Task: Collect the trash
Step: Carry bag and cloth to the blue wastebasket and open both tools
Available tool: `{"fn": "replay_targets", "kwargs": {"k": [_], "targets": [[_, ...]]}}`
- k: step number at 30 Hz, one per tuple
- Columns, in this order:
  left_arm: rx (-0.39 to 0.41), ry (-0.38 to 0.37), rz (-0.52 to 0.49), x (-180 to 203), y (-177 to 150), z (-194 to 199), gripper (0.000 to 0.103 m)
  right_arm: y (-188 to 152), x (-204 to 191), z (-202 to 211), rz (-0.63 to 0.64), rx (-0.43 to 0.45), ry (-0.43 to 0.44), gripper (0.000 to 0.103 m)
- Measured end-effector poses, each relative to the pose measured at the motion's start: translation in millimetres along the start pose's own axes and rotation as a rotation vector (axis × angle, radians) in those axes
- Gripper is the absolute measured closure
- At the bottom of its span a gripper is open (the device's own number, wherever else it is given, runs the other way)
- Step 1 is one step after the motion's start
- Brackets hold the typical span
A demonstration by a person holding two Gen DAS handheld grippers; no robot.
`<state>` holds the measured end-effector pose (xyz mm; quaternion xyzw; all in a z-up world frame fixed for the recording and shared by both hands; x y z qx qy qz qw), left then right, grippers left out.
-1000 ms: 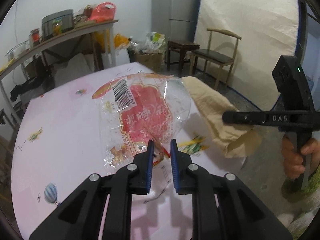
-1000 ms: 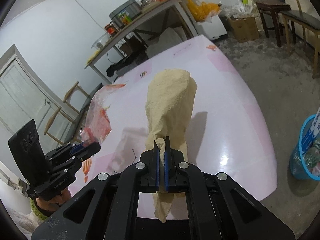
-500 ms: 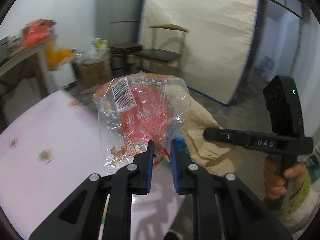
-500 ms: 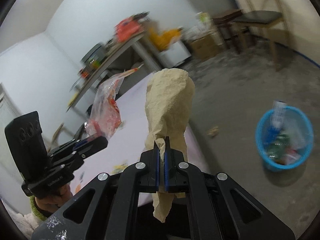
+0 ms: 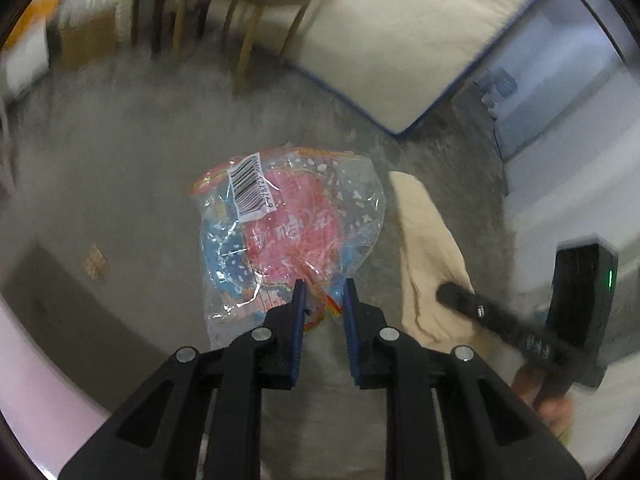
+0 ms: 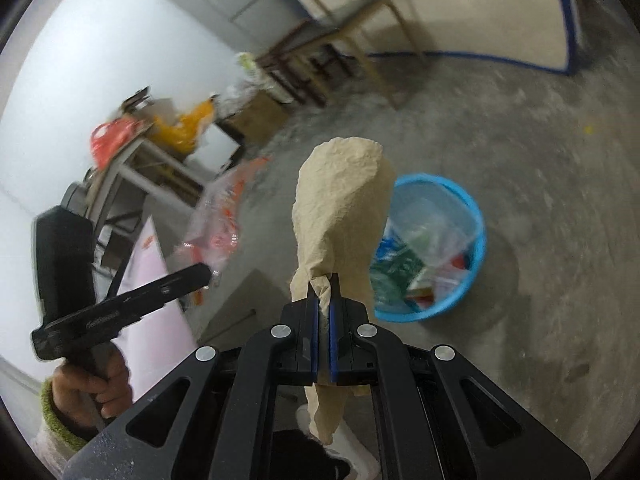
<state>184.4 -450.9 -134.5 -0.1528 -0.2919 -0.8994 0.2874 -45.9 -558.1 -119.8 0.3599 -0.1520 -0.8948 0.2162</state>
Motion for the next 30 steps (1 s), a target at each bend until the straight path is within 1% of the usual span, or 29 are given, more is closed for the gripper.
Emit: {"fn": "replay_targets", "kwargs": {"k": [1, 2, 4, 5, 7, 8, 10, 11, 13, 15, 17, 19, 20, 22, 24, 25, 28, 30], "targets": [[-0.042, -0.039, 0.089, -11.3, 5.8, -20.5, 0.085, 0.3, 7.8, -1.6, -0.019, -0.008, -0.006, 0.100], [-0.063, -0.067, 0.156, -22.1, 10.6, -31.6, 0.085, 1.3, 12.7, -4.9, -0.033, -0.013, -0.010, 0.100], [-0.107, -0.103, 0.296, -39.1, 18.2, -57.6, 0.085, 6.7, 23.7, -11.9, -0.057, -0.019, -0.016, 0.100], [-0.136, -0.115, 0.386, -51.3, 20.6, -75.0, 0.085, 7.5, 25.6, -13.8, -0.066, -0.021, -0.015, 0.100], [-0.169, -0.124, 0.483, -64.4, 25.2, -97.0, 0.085, 9.4, 30.3, -17.0, -0.082, -0.024, -0.013, 0.100], [-0.178, -0.128, 0.514, -66.5, 27.5, -105.4, 0.085, 10.4, 32.6, -16.0, -0.085, -0.026, -0.013, 0.100], [-0.193, -0.122, 0.586, -75.5, 28.8, -122.7, 0.081, 11.6, 36.0, -18.6, -0.092, -0.031, -0.015, 0.100], [-0.195, -0.109, 0.606, -82.6, 31.2, -127.8, 0.079, 11.9, 38.4, -20.2, -0.096, -0.033, -0.018, 0.100], [-0.186, -0.091, 0.627, -93.5, 30.8, -137.8, 0.071, 13.7, 39.5, -20.6, -0.102, -0.033, -0.027, 0.100], [-0.179, -0.072, 0.642, -96.6, 28.1, -144.9, 0.065, 16.1, 42.2, -22.7, -0.107, -0.027, -0.029, 0.100], [-0.163, -0.070, 0.660, -102.8, 21.7, -146.2, 0.063, 19.0, 45.1, -28.0, -0.102, -0.029, -0.035, 0.100], [-0.161, -0.083, 0.679, -108.5, 18.1, -144.4, 0.054, 22.2, 45.9, -34.4, -0.088, -0.032, -0.044, 0.100], [-0.155, -0.086, 0.684, -109.4, 17.5, -142.6, 0.052, 24.3, 46.4, -39.7, -0.077, -0.038, -0.051, 0.100], [-0.138, -0.076, 0.677, -110.8, 18.3, -134.5, 0.038, 28.1, 48.8, -49.5, -0.066, -0.048, -0.062, 0.099], [-0.108, -0.081, 0.663, -110.7, 23.3, -130.4, 0.033, 32.2, 49.1, -59.1, -0.048, -0.051, -0.079, 0.099], [-0.092, -0.085, 0.655, -110.4, 25.9, -128.3, 0.031, 35.1, 48.3, -64.9, -0.034, -0.054, -0.087, 0.098], [-0.046, -0.089, 0.641, -105.2, 33.5, -110.3, 0.030, 42.9, 45.5, -81.0, 0.003, -0.067, -0.110, 0.097], [0.000, -0.063, 0.609, -98.1, 39.5, -90.0, 0.030, 47.3, 43.4, -95.4, 0.031, -0.093, -0.118, 0.096]]}}
Point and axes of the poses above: each gripper's, at about its wrist camera, not at the fingertips, and z roughly against the way its jaws point, x to its right, y to its top, the point moved 2 cm from there along -z, roughly the way its jaws point, and after that the axes turned 5 degrees about x, right-handed, at the moved point
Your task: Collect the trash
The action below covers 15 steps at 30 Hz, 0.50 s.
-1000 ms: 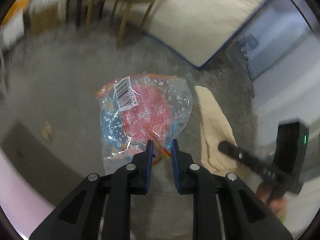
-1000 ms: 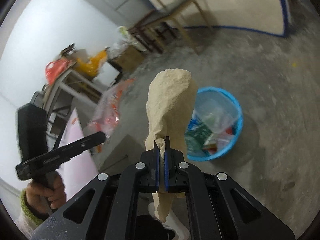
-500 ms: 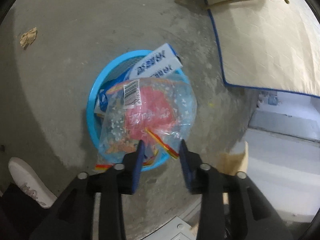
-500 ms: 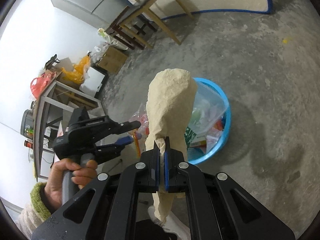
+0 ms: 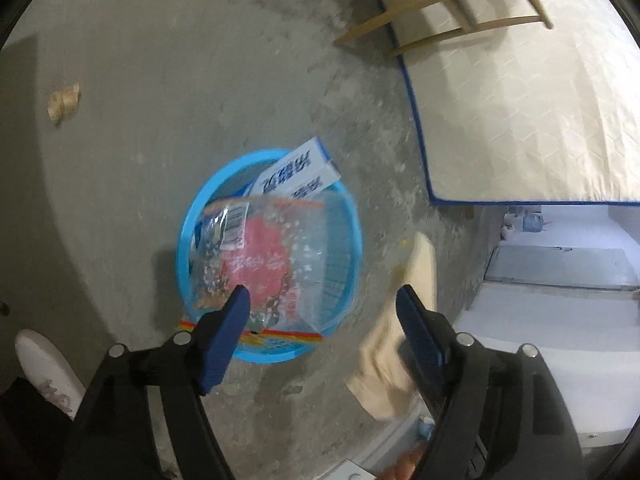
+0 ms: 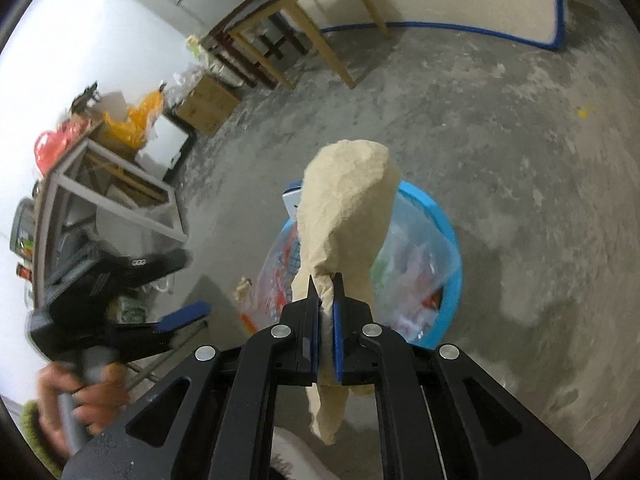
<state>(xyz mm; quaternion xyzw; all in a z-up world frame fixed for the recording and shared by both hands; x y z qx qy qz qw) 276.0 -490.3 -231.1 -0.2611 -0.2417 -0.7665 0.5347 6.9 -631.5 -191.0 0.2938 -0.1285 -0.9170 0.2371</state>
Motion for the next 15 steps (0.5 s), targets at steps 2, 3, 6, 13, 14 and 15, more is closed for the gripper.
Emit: {"fn": "replay_targets", "kwargs": {"k": [2, 3, 6, 13, 14, 15], "targets": [[0.068, 0.004, -0.052, 13.5, -1.0, 23.8, 0.030, 2.6, -3.9, -16.3, 0.034, -0.043, -0.010, 0.088], [0.088, -0.002, -0.074, 19.6, -2.9, 34.8, 0.030, 2.8, -5.3, -26.4, 0.055, -0.071, -0.031, 0.081], [0.139, -0.026, -0.151, 38.9, -16.4, 78.8, 0.030, 1.1, -6.1, -42.5, 0.102, -0.123, -0.093, 0.062], [0.319, 0.013, -0.373, 59.5, -69.5, 180.6, 0.030, 1.0, -7.5, -3.2, 0.100, -0.044, -0.101, 0.049], [0.342, 0.020, -0.405, 60.6, -77.7, 191.6, 0.030, 0.4, -9.4, 9.4, 0.105, -0.024, -0.096, 0.049], [0.358, 0.028, -0.425, 60.1, -84.7, 200.7, 0.030, -0.4, -11.9, 19.1, 0.110, -0.008, -0.092, 0.049]]}}
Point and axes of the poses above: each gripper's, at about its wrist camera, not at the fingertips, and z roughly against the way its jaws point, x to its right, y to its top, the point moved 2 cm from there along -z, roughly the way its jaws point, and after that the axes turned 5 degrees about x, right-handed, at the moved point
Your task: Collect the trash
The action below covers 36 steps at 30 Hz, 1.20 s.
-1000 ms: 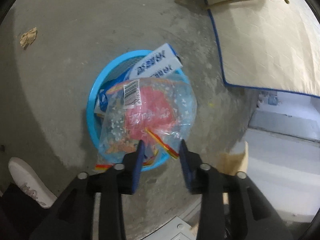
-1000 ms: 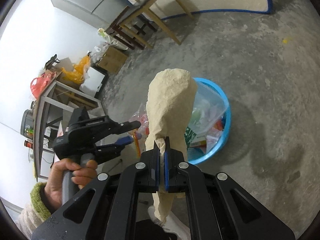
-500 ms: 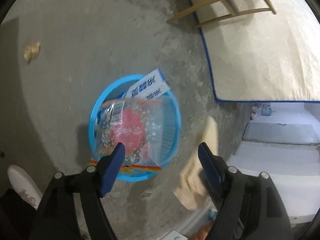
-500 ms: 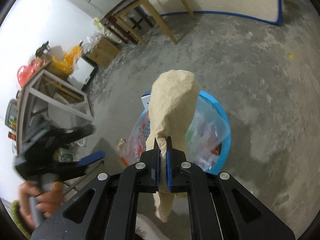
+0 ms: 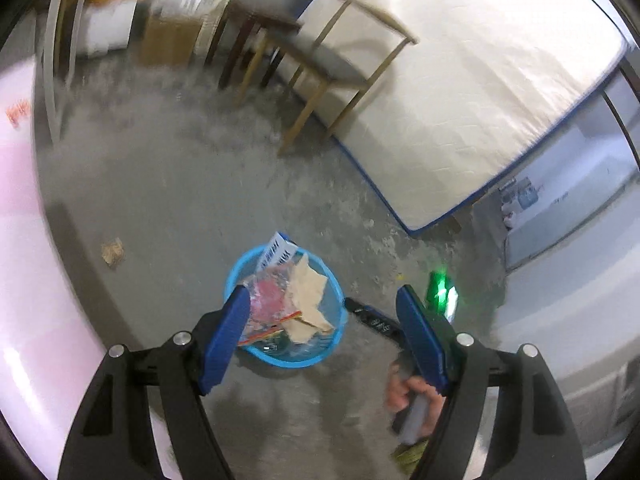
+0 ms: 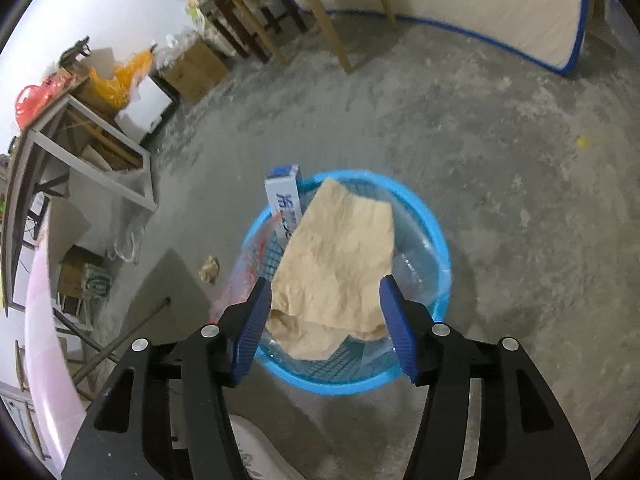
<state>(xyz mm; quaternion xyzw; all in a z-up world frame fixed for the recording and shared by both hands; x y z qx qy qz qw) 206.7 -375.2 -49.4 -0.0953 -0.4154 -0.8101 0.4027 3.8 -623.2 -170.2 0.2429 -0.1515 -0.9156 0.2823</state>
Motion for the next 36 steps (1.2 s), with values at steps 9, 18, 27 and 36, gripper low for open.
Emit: {"fn": "replay_targets", "kwargs": {"k": [9, 18, 27, 36], "targets": [[0.168, 0.116, -0.120, 2.3, -69.9, 97.4, 0.014, -58.8, -78.1, 150.9, 0.236, 0.155, 0.143, 0.016], [0.302, 0.388, -0.088, -1.2, -134.2, 165.7, 0.006, -149.4, -155.9, 229.2, 0.522, 0.301, -0.040, 0.008], [0.309, 0.651, -0.117, -6.3, -178.4, 202.8, 0.006, -199.4, -185.1, 264.8, 0.559, 0.425, -0.031, 0.008], [0.307, 0.729, 0.011, -27.3, -191.7, 225.4, 0.006, -212.7, -198.5, 257.8, 0.587, 0.381, -0.088, 0.008]]}}
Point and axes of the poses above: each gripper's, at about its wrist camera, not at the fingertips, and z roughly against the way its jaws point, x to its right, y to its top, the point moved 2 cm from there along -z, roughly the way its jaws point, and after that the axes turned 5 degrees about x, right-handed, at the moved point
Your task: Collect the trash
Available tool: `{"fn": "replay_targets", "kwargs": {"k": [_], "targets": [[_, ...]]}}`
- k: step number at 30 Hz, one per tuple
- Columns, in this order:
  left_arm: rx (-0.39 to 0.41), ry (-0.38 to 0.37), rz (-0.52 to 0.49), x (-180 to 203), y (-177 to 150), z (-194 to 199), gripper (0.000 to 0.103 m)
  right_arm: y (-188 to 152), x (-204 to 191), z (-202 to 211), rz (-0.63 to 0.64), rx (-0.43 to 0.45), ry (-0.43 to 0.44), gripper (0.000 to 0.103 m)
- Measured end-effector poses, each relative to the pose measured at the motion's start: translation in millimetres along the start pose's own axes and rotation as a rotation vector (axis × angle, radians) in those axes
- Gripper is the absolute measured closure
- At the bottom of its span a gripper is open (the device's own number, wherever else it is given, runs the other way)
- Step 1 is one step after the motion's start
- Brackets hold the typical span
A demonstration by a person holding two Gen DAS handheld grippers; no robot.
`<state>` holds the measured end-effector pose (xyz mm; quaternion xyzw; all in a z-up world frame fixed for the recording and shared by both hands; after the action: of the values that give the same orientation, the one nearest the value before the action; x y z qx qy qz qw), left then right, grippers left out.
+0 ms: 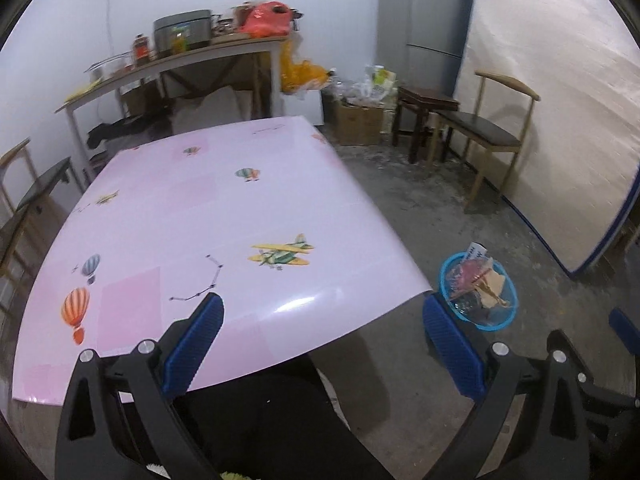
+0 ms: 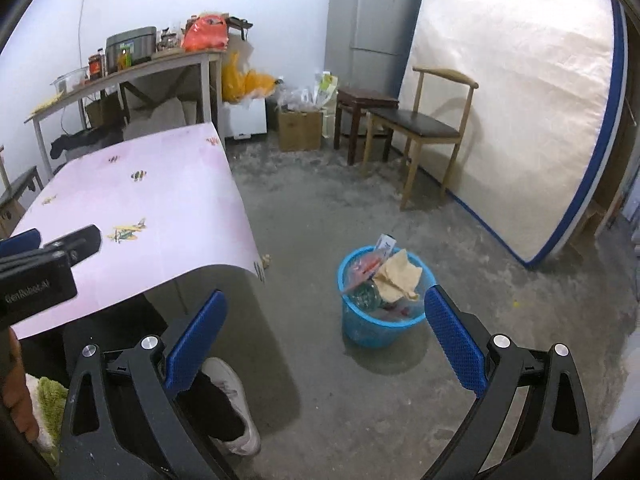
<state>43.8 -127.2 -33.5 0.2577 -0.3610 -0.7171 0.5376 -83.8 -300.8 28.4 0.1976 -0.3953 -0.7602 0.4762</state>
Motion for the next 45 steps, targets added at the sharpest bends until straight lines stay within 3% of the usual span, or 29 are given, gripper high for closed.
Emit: {"fn": "replay_targets", "kwargs": {"k": [8, 15, 27, 45], "targets": [[-0.076, 0.049, 0.017, -12.3, -5.2, -8.3, 0.006, -0.8, -1.8, -0.9, 0.018, -0.027, -0.021, 0.008], [-0.080, 0.102, 0.028, -22.6, -6.6, -7.8, 0.006, -5.1, -6.8, -2.8, 0.006, -0.038, -0.013, 0.008], [-0.091, 0.129, 0.026, -25.4, -6.4, -8.2, 0.006, -10.9, -7.0, -6.2, 0.005, -0.065, -0.018, 0.008], [-0.093, 0.185, 0.016, -32.4, -7.5, -4.4, 0.006, -6.8, -8.0, -4.3, 0.052, -0.035, 0.013, 0.008]]}}
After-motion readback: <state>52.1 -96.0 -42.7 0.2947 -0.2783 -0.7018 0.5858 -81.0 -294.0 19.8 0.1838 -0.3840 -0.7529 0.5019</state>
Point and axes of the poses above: each gripper's, at about its wrist camera, not at the fingertips, and z roughly against the way its jaws point, x to its right, y to its top, the point moved 2 cm from there along -z, roughly the way its jaws point, and after that the axes turned 5 degrees about x, right-handed, at the moved point
